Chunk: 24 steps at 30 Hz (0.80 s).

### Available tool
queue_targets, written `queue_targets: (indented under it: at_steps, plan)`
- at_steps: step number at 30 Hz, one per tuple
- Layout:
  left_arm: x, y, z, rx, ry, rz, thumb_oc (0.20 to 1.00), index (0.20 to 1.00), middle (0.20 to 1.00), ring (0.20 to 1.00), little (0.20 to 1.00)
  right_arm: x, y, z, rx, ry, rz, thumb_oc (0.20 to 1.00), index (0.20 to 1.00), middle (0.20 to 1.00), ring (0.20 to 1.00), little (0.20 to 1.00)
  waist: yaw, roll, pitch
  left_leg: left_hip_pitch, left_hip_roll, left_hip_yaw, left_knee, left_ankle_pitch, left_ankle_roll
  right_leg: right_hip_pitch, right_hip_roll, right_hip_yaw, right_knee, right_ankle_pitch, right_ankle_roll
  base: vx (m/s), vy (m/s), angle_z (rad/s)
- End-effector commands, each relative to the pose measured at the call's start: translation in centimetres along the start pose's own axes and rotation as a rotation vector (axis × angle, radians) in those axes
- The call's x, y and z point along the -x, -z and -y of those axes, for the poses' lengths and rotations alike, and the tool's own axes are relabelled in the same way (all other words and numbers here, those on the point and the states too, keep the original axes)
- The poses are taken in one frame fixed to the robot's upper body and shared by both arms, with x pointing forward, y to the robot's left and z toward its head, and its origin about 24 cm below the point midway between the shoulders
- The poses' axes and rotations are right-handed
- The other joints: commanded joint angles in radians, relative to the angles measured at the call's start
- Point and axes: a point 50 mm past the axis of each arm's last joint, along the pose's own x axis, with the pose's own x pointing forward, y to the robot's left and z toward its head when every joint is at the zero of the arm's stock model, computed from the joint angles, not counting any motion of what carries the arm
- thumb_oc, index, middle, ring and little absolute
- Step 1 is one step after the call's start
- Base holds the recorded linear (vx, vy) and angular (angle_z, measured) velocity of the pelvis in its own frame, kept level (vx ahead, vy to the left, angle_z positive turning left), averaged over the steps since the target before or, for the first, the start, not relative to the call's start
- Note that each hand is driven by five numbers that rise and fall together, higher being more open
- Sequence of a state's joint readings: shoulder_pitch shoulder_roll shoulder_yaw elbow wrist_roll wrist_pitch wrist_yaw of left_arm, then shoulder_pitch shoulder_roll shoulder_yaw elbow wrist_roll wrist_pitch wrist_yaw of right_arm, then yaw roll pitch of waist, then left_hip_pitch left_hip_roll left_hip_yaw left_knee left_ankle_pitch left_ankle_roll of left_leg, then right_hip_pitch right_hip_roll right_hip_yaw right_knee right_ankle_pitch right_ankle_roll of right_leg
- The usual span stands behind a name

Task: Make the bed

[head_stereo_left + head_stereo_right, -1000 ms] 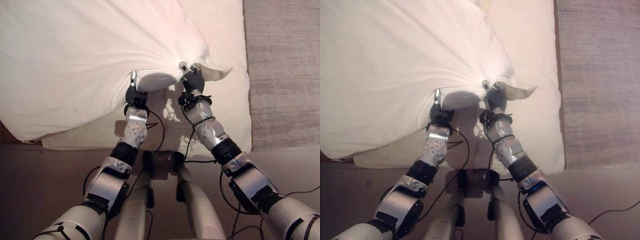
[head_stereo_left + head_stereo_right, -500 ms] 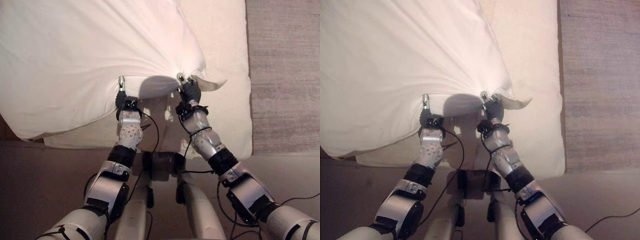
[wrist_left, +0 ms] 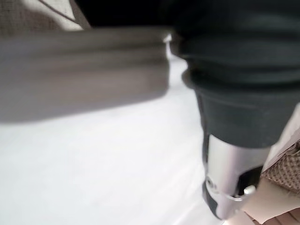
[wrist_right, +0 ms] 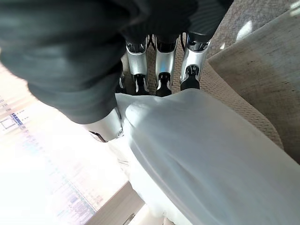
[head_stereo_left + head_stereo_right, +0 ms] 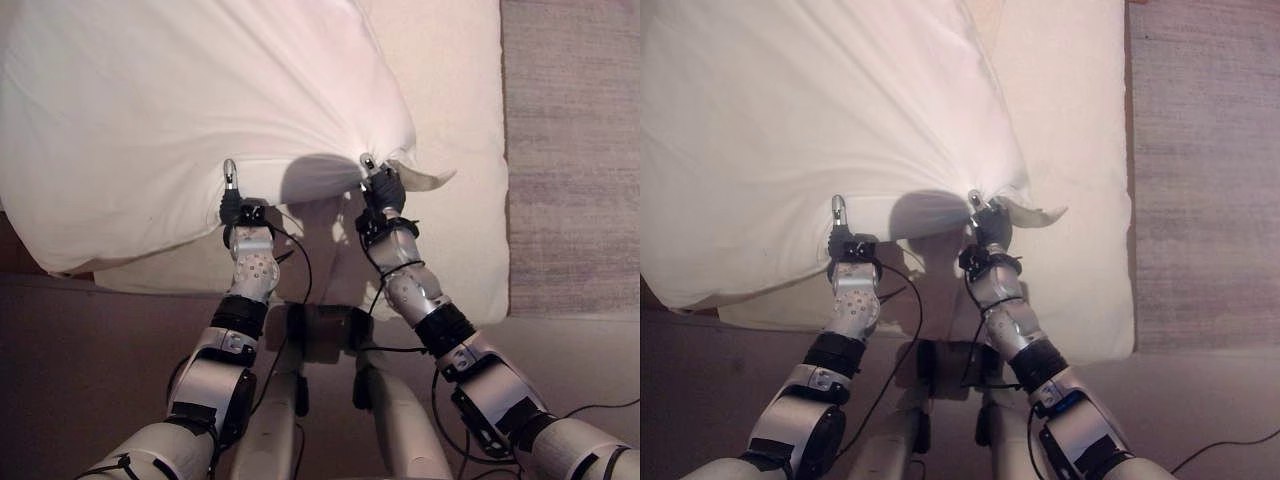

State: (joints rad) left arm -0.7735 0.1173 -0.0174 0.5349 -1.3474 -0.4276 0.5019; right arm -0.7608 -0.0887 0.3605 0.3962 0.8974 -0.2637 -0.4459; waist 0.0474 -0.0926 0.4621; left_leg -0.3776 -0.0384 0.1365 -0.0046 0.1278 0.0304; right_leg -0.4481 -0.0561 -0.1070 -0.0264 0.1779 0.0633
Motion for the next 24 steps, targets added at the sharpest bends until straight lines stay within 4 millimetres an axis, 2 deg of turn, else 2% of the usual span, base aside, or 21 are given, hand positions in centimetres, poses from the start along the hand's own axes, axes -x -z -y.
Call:
queue_targets:
  at_steps: [1,6,9,13,18,21,22,24]
  plan:
    - [-1.2,-11.3,-3.9,0.061,-0.115,0.463,1.000,1.000,1.000,1.000,1.000,1.4,-5.7,9.7,-0.117,0.335,0.314,0.200,0.200,0.200,0.200,0.200,-0.020,0.035,-0.123,-0.017,-0.029,-0.029,0.084,-0.122,-0.030,0.034,-0.043,-0.014,0.096,-0.061,0.065,0.00,0.000,0.00]
    - [-1.1,-11.8,-4.2,0.052,-0.118,0.484,1.000,1.000,1.000,1.000,1.000,1.5,-5.4,10.2,-0.112,0.349,0.303,0.200,0.200,0.200,0.200,0.200,-0.018,0.038,-0.124,-0.015,-0.030,-0.029,0.083,-0.121,-0.030,0.032,-0.045,-0.013,0.100,-0.063,0.064,0.00,0.000,0.00]
    - [-1.0,-12.1,-4.3,0.052,-0.112,0.496,0.200,0.200,0.200,0.200,0.200,1.7,-4.9,10.6,-0.103,0.356,0.286,0.200,0.200,0.200,0.200,0.200,-0.018,0.039,-0.126,-0.011,-0.030,-0.029,0.084,-0.122,-0.030,0.033,-0.044,-0.012,0.103,-0.066,0.063,0.00,0.000,0.00]
    - [-1.0,-12.6,-4.7,0.014,-0.112,0.506,0.200,0.200,0.200,0.200,0.200,1.9,-4.4,11.0,-0.091,0.358,0.262,0.200,0.200,0.200,0.200,0.200,-0.017,0.040,-0.127,-0.007,-0.028,-0.028,0.086,-0.123,-0.030,0.037,-0.044,-0.012,0.106,-0.068,0.061,0.00,0.000,0.00]
    - [-1.0,-13.4,-5.2,-0.198,-0.067,0.490,0.200,0.200,0.200,0.200,0.200,2.4,-3.7,12.0,-0.095,0.360,0.223,0.200,0.200,0.200,0.200,0.200,-0.016,0.053,-0.129,0.006,-0.030,-0.030,0.089,-0.124,-0.030,0.046,-0.046,-0.011,0.122,-0.078,0.059,0.00,0.000,0.00]
    - [-1.0,-13.3,-5.3,-0.235,-0.050,0.478,0.200,0.200,0.200,0.200,0.200,2.5,-3.5,12.3,-0.102,0.362,0.214,0.200,0.200,0.200,0.200,0.200,-0.015,0.055,-0.131,0.011,-0.030,-0.030,0.089,-0.124,-0.030,0.050,-0.047,-0.011,0.127,-0.082,0.059,0.00,0.000,0.00]
    - [-0.8,-13.1,-4.8,-0.309,0.017,0.456,0.200,0.200,0.200,0.200,0.200,2.9,-3.0,12.8,-0.111,0.366,0.188,0.200,0.200,0.200,0.200,0.200,-0.013,0.066,-0.134,0.027,-0.029,-0.036,0.089,-0.124,-0.029,0.060,-0.050,-0.010,0.143,-0.095,0.056,0.01,-0.019,0.03]
    - [-0.6,-12.7,-4.6,-0.329,0.056,0.433,0.200,0.200,0.200,0.200,0.200,3.2,-2.5,13.1,-0.118,0.369,0.167,0.200,0.200,0.200,0.200,0.200,-0.012,0.074,-0.136,0.044,-0.031,-0.039,0.087,-0.126,-0.029,0.070,-0.050,-0.007,0.158,-0.108,0.052,0.01,-0.016,0.02]
